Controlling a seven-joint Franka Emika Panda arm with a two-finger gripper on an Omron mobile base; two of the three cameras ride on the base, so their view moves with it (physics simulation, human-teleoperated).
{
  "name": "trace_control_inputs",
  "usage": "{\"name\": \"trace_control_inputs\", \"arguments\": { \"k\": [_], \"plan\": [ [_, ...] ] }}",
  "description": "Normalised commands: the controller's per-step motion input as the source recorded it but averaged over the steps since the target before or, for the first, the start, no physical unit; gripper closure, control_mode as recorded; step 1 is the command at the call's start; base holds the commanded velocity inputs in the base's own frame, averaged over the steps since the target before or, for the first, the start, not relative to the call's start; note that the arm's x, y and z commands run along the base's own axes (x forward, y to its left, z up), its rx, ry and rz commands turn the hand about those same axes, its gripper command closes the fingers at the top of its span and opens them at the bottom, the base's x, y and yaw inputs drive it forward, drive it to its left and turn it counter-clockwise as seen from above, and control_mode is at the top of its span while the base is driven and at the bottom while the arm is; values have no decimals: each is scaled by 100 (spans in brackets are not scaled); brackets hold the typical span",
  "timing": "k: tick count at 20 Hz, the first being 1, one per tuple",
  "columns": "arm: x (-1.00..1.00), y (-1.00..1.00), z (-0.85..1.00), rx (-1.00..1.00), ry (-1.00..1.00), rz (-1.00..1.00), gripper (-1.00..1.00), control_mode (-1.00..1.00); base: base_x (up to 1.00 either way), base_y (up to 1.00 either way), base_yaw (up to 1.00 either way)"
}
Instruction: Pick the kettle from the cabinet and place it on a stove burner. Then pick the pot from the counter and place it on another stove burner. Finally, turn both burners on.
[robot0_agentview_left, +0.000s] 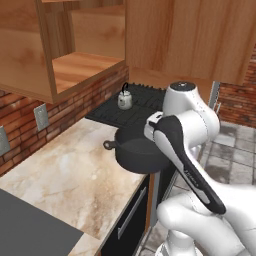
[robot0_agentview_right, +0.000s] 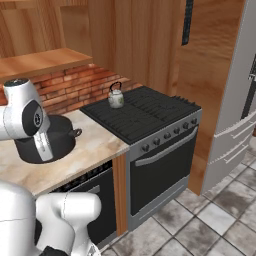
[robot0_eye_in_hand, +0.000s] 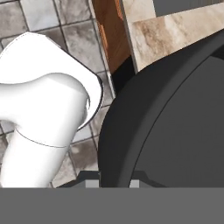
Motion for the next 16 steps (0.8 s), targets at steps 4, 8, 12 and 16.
{"name": "trace_control_inputs", "arguments": {
  "k": [4, 8, 12, 16],
  "plan": [
    [-49, 0, 0, 0, 0, 0, 100, -100, 0, 0, 0],
    [-2, 0, 0, 0, 0, 0, 100, -100, 0, 0, 0],
    [0, 0, 0, 0, 0, 0, 100, -100, 0, 0, 0],
    [0, 0, 0, 0, 0, 0, 100, 100, -11, -5, 0]
  ]
}}
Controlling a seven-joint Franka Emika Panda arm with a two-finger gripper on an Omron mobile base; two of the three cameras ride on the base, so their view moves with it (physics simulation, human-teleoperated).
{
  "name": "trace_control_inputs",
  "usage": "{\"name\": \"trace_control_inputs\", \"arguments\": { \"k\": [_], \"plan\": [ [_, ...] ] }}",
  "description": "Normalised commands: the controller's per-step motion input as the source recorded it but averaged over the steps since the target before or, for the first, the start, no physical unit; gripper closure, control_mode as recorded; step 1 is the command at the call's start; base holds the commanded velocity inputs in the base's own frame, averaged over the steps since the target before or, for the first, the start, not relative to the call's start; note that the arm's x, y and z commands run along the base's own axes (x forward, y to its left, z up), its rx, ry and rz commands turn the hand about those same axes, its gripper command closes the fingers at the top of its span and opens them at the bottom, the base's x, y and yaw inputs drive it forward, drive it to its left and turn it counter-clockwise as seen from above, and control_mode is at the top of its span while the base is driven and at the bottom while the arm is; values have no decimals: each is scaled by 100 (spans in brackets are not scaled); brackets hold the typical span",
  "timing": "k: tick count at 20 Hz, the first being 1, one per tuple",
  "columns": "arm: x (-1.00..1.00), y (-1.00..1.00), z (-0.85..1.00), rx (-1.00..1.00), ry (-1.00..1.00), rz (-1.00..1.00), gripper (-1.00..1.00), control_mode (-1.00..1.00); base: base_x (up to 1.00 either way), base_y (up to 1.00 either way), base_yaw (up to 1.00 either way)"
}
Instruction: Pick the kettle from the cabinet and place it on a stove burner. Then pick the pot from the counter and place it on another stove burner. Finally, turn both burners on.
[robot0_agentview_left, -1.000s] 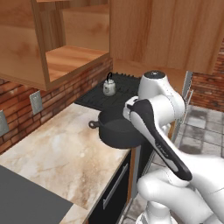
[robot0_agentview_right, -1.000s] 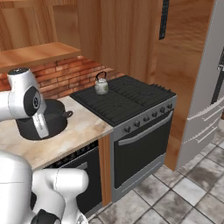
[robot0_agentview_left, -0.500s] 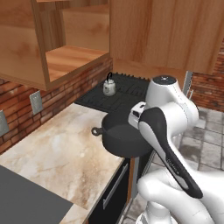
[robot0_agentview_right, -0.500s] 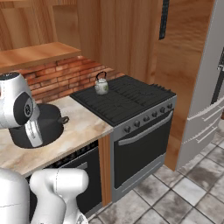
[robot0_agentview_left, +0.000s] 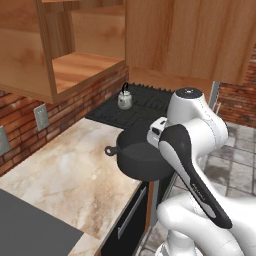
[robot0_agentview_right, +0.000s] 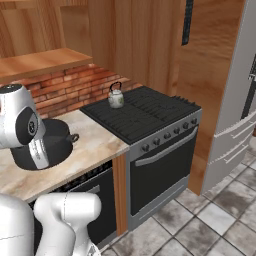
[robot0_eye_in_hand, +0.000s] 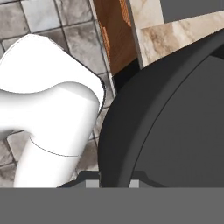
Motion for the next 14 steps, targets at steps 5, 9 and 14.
{"name": "trace_control_inputs", "arguments": {
  "k": [5, 9, 14],
  "plan": [
    [0, 0, 0, 0, 0, 0, 100, 100, -55, -11, 0],
    [0, 0, 0, 0, 0, 0, 100, 100, -50, -22, 0],
    [0, 0, 0, 0, 0, 0, 100, 100, -32, -29, 0]
  ]
}}
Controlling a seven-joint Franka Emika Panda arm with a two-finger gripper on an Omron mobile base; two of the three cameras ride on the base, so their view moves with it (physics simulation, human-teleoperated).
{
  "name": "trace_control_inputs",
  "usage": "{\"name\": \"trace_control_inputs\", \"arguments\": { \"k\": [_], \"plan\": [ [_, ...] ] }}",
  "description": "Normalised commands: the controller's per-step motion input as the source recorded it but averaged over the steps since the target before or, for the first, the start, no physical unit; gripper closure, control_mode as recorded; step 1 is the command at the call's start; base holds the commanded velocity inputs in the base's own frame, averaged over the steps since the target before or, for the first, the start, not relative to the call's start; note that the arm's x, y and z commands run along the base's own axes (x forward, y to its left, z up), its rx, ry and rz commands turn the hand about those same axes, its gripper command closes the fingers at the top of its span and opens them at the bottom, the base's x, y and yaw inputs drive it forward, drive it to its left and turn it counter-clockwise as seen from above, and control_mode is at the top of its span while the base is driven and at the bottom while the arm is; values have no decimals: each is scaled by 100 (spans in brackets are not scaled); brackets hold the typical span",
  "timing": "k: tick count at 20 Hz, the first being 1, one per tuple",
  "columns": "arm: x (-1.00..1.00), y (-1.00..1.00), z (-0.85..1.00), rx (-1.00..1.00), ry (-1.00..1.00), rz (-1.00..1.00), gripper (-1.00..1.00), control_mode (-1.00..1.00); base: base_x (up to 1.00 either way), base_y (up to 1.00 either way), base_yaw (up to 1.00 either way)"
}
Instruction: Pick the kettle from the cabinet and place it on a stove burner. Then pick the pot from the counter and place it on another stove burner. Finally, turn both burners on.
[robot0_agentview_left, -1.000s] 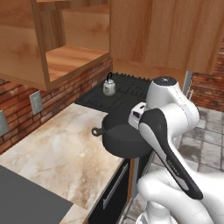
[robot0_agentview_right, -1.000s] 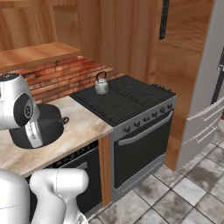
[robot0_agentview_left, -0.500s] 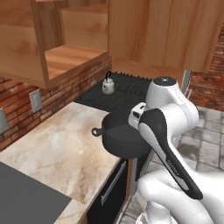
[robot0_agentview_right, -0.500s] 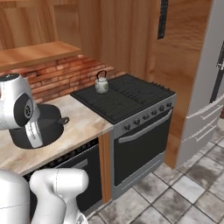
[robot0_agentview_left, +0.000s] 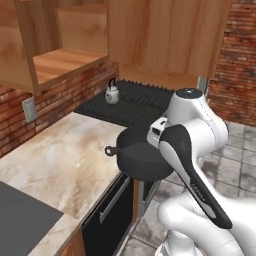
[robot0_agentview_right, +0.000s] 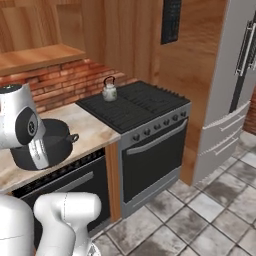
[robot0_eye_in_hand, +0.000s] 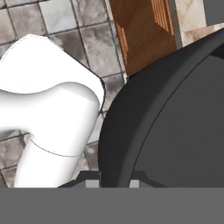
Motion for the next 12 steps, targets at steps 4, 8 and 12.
{"name": "trace_control_inputs", "arguments": {
  "k": [4, 8, 12],
  "plan": [
    [0, 0, 0, 0, 0, 0, 100, 100, -18, -36, 0],
    [0, 0, 0, 0, 0, 0, 100, 100, -23, -28, 3],
    [0, 0, 0, 0, 0, 0, 100, 100, -32, -21, 9]
  ]
}}
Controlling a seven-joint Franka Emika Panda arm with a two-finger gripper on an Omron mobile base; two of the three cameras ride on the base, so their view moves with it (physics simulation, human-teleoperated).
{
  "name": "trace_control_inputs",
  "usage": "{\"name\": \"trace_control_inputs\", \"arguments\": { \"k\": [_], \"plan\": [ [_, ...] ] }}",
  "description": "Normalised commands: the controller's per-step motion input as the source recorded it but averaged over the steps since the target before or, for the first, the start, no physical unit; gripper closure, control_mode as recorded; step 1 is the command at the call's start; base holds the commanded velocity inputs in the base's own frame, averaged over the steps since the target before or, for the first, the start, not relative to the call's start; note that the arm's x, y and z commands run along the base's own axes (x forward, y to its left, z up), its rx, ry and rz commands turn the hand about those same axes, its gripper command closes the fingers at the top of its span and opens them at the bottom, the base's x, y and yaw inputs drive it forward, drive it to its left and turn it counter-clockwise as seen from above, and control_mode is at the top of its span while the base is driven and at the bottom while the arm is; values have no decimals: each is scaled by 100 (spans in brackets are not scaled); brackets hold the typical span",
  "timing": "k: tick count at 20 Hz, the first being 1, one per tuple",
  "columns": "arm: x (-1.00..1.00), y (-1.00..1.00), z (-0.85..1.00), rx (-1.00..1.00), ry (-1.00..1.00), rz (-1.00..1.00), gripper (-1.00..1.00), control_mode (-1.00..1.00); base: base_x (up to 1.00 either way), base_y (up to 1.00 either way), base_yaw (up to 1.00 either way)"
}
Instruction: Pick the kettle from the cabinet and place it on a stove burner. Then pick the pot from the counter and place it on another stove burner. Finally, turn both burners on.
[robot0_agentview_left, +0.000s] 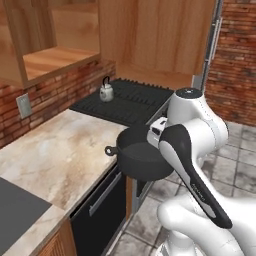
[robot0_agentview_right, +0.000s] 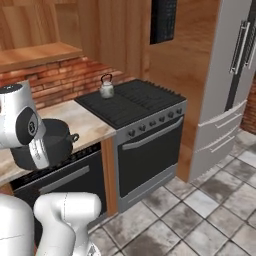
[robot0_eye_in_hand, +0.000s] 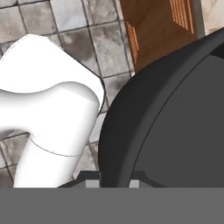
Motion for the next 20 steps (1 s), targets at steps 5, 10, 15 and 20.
{"name": "trace_control_inputs", "arguments": {
  "k": [5, 10, 15, 20],
  "plan": [
    [0, 0, 0, 0, 0, 0, 100, 100, -25, -33, 16],
    [0, 0, 0, 0, 0, 0, 100, 100, -17, -39, 24],
    [0, 0, 0, 0, 0, 0, 100, 100, -11, -48, 28],
    [0, 0, 0, 0, 0, 0, 100, 100, 0, -57, 32]
  ]
}}
